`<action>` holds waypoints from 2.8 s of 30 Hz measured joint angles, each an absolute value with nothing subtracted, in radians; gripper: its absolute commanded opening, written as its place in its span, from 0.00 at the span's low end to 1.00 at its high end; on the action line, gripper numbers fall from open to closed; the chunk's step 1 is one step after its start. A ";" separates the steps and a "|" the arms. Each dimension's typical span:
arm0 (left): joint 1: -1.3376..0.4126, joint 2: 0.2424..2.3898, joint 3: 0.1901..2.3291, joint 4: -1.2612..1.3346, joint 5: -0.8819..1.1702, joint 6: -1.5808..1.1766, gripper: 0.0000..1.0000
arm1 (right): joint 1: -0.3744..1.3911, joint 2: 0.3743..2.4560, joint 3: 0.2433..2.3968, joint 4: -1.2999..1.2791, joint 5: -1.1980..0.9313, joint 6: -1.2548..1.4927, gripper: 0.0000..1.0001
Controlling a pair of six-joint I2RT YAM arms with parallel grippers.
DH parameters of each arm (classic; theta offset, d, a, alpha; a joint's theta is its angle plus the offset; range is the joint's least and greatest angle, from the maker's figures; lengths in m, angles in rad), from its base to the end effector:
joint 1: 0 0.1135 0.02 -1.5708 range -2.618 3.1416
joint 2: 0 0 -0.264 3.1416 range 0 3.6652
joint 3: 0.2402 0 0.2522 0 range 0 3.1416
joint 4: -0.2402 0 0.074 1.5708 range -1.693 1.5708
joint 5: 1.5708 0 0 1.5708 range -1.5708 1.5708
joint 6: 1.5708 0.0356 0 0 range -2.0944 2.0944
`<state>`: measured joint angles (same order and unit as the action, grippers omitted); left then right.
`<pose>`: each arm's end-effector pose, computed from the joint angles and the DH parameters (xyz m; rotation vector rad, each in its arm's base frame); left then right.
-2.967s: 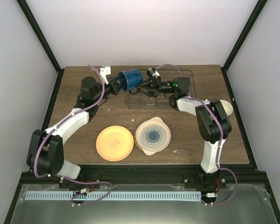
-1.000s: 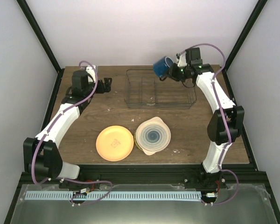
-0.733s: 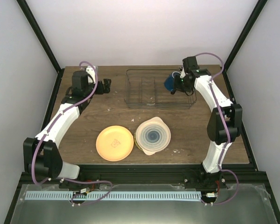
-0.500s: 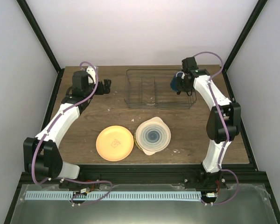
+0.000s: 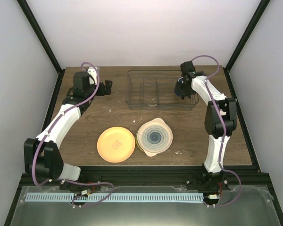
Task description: Load the mixed dishes into the dish rack
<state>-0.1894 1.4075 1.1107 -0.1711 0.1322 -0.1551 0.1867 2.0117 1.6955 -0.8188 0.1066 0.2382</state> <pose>0.3197 -0.0661 0.3104 0.1187 2.0489 -0.3499 0.4235 0.0762 0.2339 0.1012 2.6919 -0.0147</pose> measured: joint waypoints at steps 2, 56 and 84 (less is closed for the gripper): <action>-0.189 1.411 1.111 -0.171 0.132 -0.155 1.00 | 0.187 2.024 1.711 -0.815 0.114 0.228 0.01; -0.189 1.487 1.208 -0.226 0.158 -0.141 1.00 | 0.049 1.714 1.676 -0.902 0.189 0.287 0.53; -0.189 1.478 1.162 -0.257 0.167 -0.130 1.00 | -0.113 1.708 1.301 -0.859 0.247 0.282 0.55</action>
<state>-0.1894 1.4784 1.1622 -0.2565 0.1669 -0.1303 -0.1135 1.7081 1.3006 -0.8589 0.2470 0.2821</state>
